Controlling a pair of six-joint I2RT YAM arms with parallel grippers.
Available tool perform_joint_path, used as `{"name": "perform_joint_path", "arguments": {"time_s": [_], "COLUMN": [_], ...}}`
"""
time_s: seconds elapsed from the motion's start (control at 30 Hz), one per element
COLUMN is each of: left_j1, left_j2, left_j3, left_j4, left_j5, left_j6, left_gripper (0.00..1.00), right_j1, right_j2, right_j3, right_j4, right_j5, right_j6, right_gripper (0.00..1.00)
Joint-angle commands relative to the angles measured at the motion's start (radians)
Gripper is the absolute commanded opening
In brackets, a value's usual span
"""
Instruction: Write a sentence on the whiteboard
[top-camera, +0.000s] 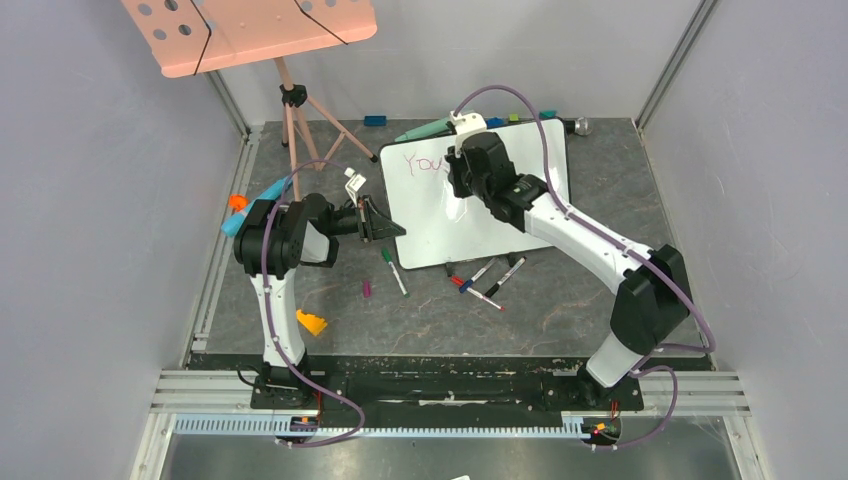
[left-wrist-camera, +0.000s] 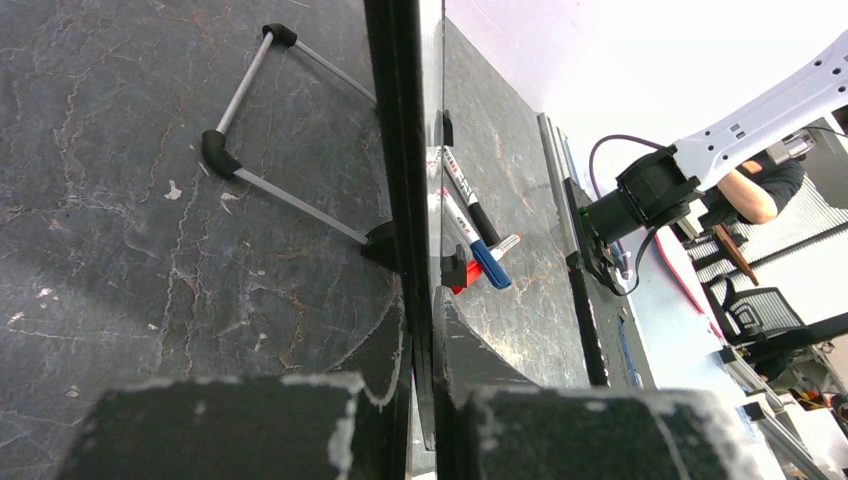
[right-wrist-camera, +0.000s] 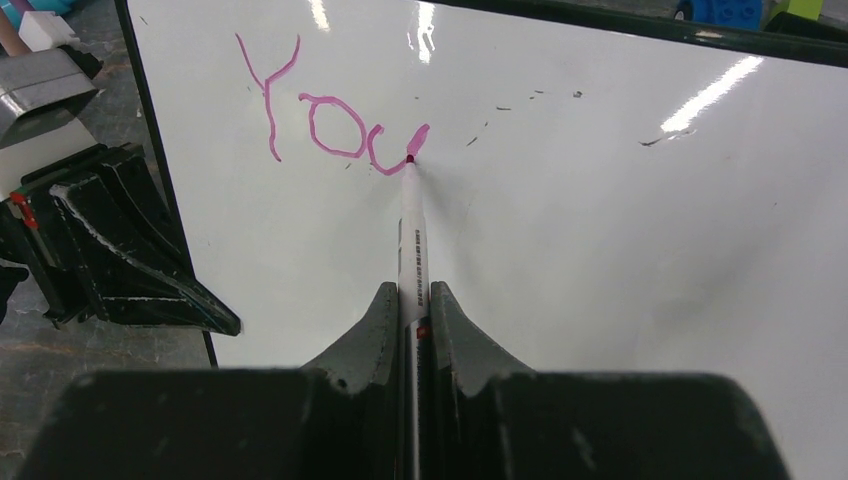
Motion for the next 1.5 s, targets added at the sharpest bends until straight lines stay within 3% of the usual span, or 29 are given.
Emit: {"name": "perform_joint_path", "arguments": {"time_s": [0.0, 0.63, 1.47], "left_j1": [-0.010, -0.010, 0.006], "left_j2": [0.009, 0.011, 0.047], "left_j3": [-0.002, -0.001, 0.017], "left_j4": [0.107, 0.107, 0.107], "left_j5": [0.027, 0.023, 0.033], "left_j6": [0.113, 0.109, 0.083], "left_gripper": [0.02, 0.02, 0.02], "right_j1": [-0.015, -0.019, -0.045], "right_j2": [-0.022, -0.200, -0.275], "right_j3": [-0.046, -0.077, -0.141], "right_j4": [-0.038, 0.009, 0.023], "right_j5": [0.037, -0.009, 0.109], "right_j6": [-0.001, -0.003, -0.071], "right_gripper": [0.00, 0.00, 0.00]}}
